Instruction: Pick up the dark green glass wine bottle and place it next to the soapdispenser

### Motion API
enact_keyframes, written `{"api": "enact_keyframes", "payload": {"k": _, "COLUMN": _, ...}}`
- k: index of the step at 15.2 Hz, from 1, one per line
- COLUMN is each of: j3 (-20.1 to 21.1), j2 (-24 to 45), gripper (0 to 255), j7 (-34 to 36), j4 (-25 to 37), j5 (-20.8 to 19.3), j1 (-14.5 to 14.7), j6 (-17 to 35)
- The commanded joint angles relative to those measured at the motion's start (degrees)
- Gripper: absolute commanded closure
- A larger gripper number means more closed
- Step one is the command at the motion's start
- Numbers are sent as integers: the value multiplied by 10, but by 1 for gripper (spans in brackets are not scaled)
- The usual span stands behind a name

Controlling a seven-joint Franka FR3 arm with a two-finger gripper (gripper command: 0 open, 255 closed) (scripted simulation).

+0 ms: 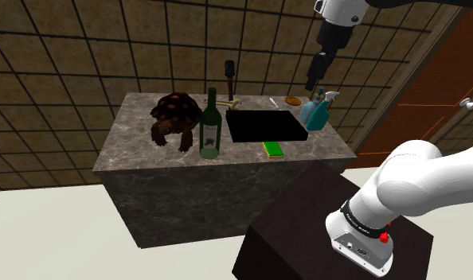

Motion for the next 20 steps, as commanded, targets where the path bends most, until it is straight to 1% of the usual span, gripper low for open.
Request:
{"api": "enact_keyframes", "payload": {"k": 1, "j3": 0, "j2": 0, "gripper": 0, "j7": 0, "j4": 0, "j5": 0, "j1": 0, "j6": 0}}
{"api": "enact_keyframes", "payload": {"k": 5, "j3": 12, "j2": 70, "gripper": 0, "j7": 4, "j4": 17, "j5": 10, "j1": 11, "j6": 62}}
{"api": "enact_keyframes", "payload": {"k": 10, "j3": 28, "j2": 162, "gripper": 0, "j7": 7, "j4": 54, "j5": 18, "j1": 23, "j6": 129}}
{"api": "enact_keyframes", "payload": {"k": 15, "j3": 45, "j2": 258, "gripper": 0, "j7": 11, "j4": 108, "j5": 20, "j1": 33, "j6": 182}}
{"api": "enact_keyframes", "payload": {"k": 20, "j3": 61, "j2": 356, "gripper": 0, "j7": 16, "j4": 179, "j5": 15, "j1": 44, "j6": 220}}
